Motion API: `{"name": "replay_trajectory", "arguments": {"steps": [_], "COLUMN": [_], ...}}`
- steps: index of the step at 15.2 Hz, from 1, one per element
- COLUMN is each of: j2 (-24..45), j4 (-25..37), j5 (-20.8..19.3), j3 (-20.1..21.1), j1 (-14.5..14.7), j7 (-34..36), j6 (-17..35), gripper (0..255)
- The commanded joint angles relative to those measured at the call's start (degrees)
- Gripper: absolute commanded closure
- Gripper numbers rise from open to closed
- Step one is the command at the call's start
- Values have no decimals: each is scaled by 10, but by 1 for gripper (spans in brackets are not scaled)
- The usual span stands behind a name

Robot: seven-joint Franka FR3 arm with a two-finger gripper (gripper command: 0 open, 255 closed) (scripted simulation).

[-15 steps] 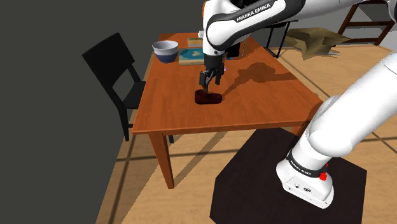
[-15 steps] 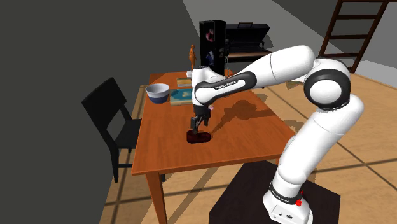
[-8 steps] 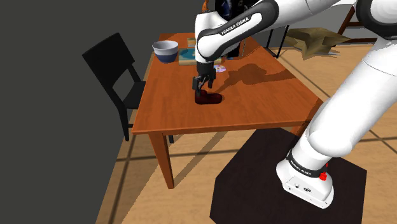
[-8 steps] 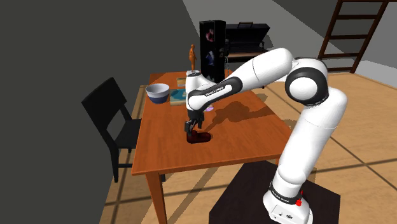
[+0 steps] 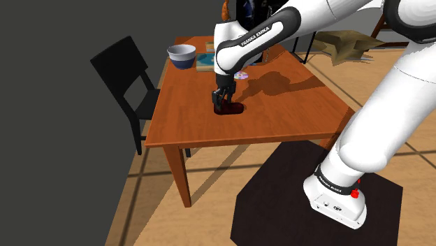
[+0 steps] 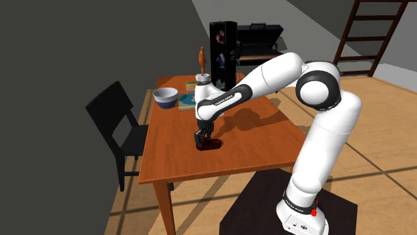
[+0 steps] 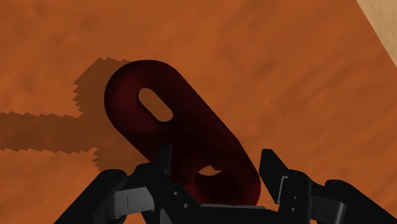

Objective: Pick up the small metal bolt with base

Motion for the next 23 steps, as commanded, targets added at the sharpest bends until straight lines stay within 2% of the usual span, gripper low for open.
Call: {"name": "replay_trajectory", "arguments": {"steps": [1, 7, 23], "j2": [1, 1, -49], "j4": [0, -2, 66], "j5": [0, 0, 1], "j3": [0, 0, -1], "j1": [0, 0, 0], "j7": [0, -1, 0], "j6": [1, 2, -115], "gripper": [255, 255, 255]}}
